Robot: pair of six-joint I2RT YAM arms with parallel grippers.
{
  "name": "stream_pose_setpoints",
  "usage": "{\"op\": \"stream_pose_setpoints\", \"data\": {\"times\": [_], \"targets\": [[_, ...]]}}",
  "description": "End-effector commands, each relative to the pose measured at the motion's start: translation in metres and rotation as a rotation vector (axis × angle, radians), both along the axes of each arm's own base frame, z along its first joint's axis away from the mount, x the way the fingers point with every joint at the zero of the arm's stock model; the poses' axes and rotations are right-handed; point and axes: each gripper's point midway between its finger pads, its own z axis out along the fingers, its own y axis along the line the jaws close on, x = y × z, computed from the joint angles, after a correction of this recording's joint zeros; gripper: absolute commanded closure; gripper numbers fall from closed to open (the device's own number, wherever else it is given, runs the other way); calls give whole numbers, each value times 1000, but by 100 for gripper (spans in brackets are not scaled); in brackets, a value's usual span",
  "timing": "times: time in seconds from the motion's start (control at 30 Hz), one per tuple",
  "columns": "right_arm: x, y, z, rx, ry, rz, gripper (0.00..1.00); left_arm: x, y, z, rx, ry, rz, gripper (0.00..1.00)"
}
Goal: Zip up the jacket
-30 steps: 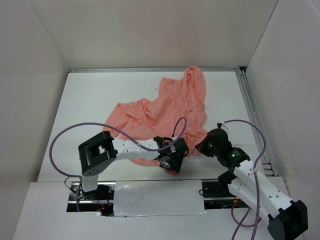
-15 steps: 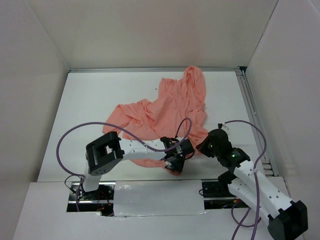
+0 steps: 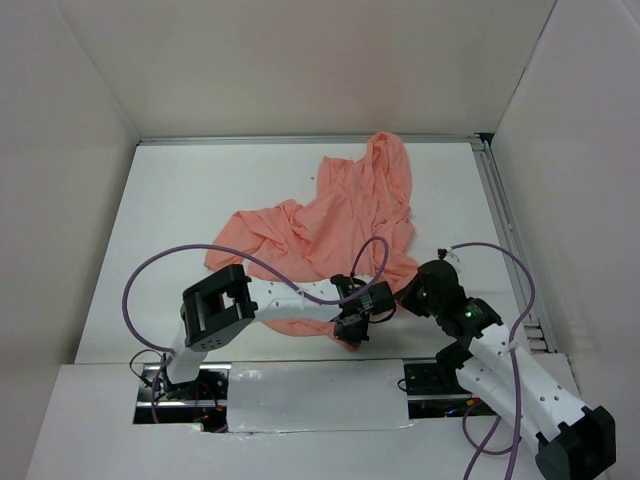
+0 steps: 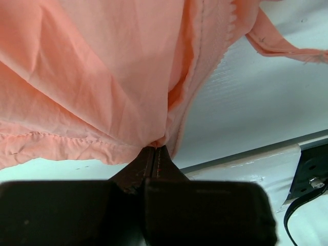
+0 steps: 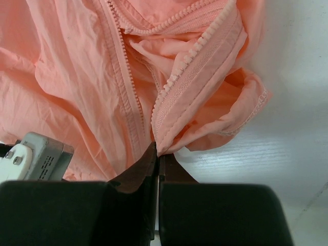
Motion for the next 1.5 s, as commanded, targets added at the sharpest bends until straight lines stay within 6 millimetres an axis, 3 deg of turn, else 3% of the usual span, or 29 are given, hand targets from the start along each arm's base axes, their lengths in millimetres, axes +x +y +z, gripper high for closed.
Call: {"op": "stream_pose_setpoints", "data": {"times": [0.0,0.03,0.07,0.13,0.17,0.43,0.67,0.73,0.8,1.0,1.13,1.47], "targets": [[3,3,8,2,-47,44,100,0,26,-19,108,-26,-6,100],[1,11,12,28,-65,88,100,1,28,-14,98,-39,-4,100],[4,16,20,32,-106,132,100,8,19,7,28,-80,-14,100],[7,22,35,56,-176,172,100,12,18,25,-31,-113,-21,100],[4,32,44,86,-213,243,100,21,10,51,-125,-145,-34,100],[-13,77,114,242,-538,578,100,52,17,148,-523,-242,-71,100],[-22,95,145,318,-604,694,100,72,38,197,-675,-376,7,100],[-25,100,160,375,-636,709,100,75,39,207,-698,-399,27,100],[-26,105,163,417,-608,709,100,79,39,221,-735,-433,51,100],[-20,108,175,492,-569,640,100,86,41,237,-793,-480,112,100],[-12,101,163,472,-483,536,100,91,42,232,-768,-494,166,100],[-13,101,160,542,-404,461,100,94,40,221,-697,-539,235,100]]}}
